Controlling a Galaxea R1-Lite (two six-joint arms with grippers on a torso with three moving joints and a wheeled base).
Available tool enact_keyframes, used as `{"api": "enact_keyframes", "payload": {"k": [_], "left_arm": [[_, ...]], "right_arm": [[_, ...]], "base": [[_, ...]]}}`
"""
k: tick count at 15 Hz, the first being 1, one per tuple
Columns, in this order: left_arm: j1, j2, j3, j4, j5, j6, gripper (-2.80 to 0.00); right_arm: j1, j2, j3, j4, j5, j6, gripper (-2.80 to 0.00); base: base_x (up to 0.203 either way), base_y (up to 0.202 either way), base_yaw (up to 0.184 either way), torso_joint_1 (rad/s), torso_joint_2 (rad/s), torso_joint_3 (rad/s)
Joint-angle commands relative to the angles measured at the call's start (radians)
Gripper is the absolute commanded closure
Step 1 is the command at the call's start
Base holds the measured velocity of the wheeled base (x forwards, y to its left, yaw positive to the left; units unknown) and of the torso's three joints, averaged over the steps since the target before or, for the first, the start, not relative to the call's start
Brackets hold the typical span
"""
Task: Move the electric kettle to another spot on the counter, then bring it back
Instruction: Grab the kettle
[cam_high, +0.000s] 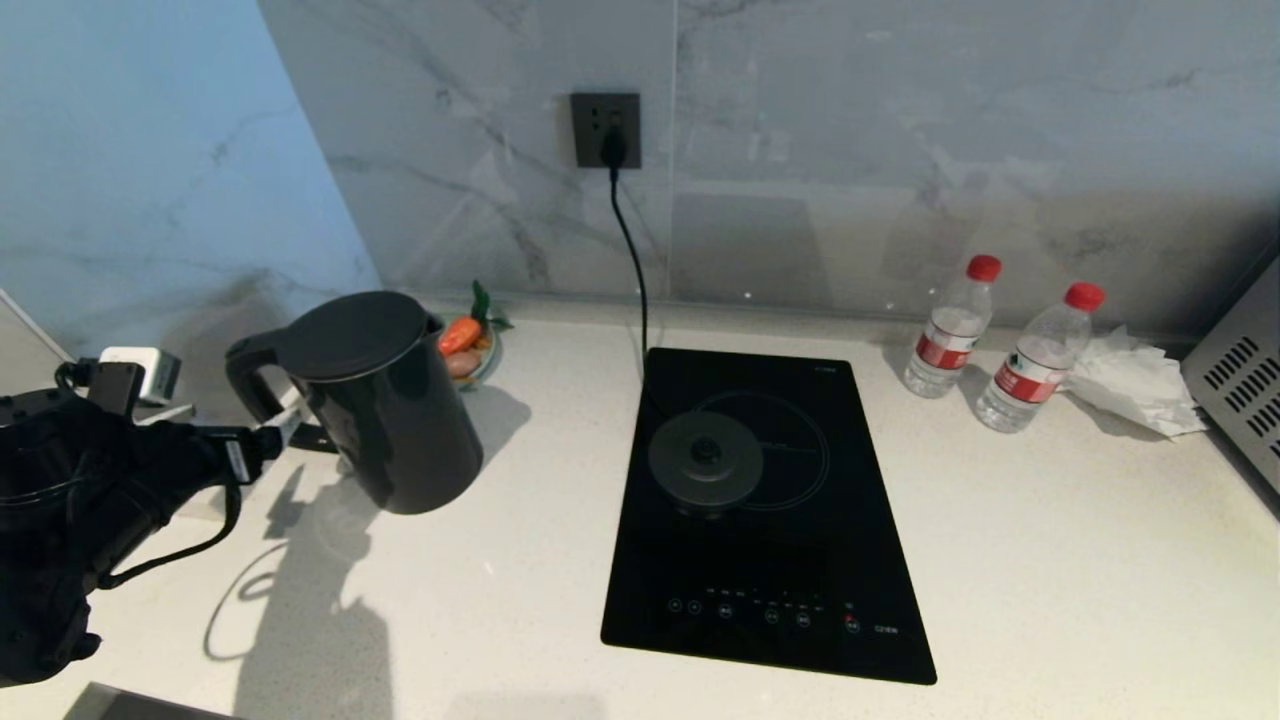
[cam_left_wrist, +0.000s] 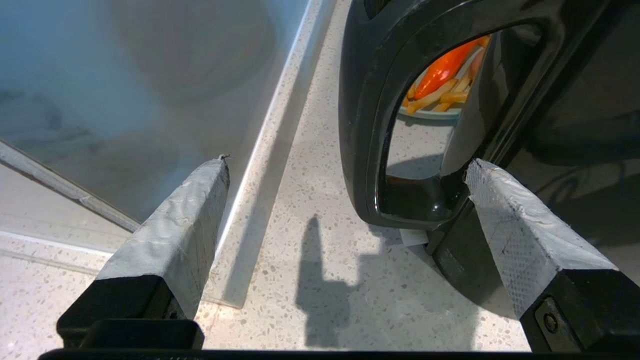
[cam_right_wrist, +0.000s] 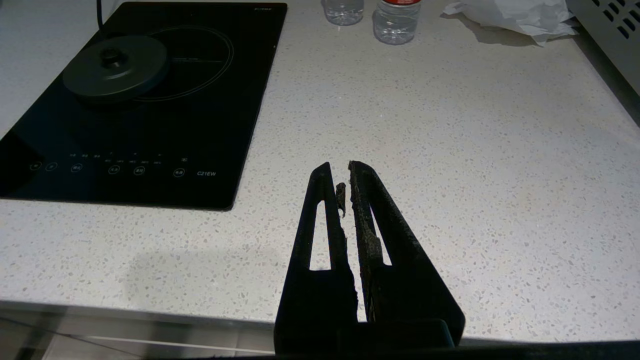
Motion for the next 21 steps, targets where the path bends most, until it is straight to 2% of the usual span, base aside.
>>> {"api": "enact_keyframes", "payload": {"k": [1,5,11,13,15,21], "left_arm": [[0.001,0.005,-0.011,-0.008,-0.001,0.001,-2.80],[-0.013,0.029,-0.047,-0.008,0.056,-0.007,-2.80],[-0.015,0.056,-0.057,-0.016,0.060,-0.008,-2.80],[-0.015,0.098,-0.065,-0.114,0.067,-0.004,-2.80],[-0.024,0.157,-0.076,-0.229,0.111,-0.001,-2.80],[-0.044,0.166,-0.078,-0.245,0.120,-0.004,-2.80]], "right_arm": [[-0.001,0.000,0.000,-0.001,0.000,0.000,0.00],[-0.001,0.000,0.000,-0.001,0.000,0.000,0.00],[0.000,0.000,0.000,-0.001,0.000,0.000,0.00],[0.000,0.000,0.001,-0.001,0.000,0.000,0.00],[-0.001,0.000,0.000,-0.001,0.000,0.000,0.00],[-0.001,0.000,0.000,-0.001,0.000,0.000,0.00]], "base": [[0.000,0.000,0.000,0.000,0.00,0.000],[0.000,0.000,0.000,0.000,0.00,0.000],[0.000,0.000,0.000,0.000,0.00,0.000],[0.000,0.000,0.000,0.000,0.00,0.000],[0.000,0.000,0.000,0.000,0.00,0.000],[0.000,0.000,0.000,0.000,0.00,0.000]]}}
